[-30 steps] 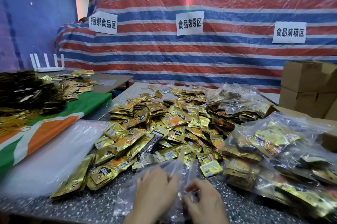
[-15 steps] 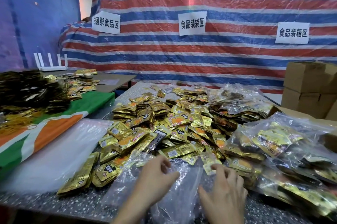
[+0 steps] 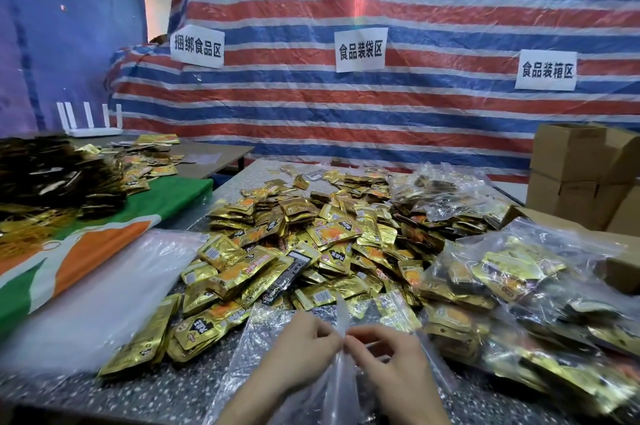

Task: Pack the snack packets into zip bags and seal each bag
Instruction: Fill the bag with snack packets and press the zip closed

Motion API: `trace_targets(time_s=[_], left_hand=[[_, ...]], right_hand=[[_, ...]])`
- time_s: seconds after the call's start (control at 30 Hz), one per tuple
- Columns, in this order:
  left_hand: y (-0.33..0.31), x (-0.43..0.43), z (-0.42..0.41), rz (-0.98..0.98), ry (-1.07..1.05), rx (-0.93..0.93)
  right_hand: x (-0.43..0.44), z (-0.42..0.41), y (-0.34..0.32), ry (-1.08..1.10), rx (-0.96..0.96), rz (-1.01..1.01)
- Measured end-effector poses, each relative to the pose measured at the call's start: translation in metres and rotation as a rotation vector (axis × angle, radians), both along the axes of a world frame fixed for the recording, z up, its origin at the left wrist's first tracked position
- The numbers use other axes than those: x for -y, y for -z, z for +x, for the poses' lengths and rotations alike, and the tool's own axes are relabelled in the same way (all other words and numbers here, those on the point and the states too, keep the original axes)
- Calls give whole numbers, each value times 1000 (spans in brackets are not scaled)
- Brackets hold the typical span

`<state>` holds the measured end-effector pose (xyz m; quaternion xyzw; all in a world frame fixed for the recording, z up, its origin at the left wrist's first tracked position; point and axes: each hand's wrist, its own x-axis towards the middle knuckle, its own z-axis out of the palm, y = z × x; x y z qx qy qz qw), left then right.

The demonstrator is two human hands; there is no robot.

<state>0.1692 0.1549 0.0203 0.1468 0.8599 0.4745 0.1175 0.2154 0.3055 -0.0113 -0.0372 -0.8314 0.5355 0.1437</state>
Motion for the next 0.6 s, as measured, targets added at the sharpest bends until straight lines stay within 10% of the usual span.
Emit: trace_targets(time_s=[0.27, 0.6], left_hand=[[-48, -2, 0, 452, -46, 60], [-65, 6, 3, 531, -39, 87]], right_hand=[[3, 8, -63, -4, -124, -311], [-25, 11, -102, 118, 59, -288]])
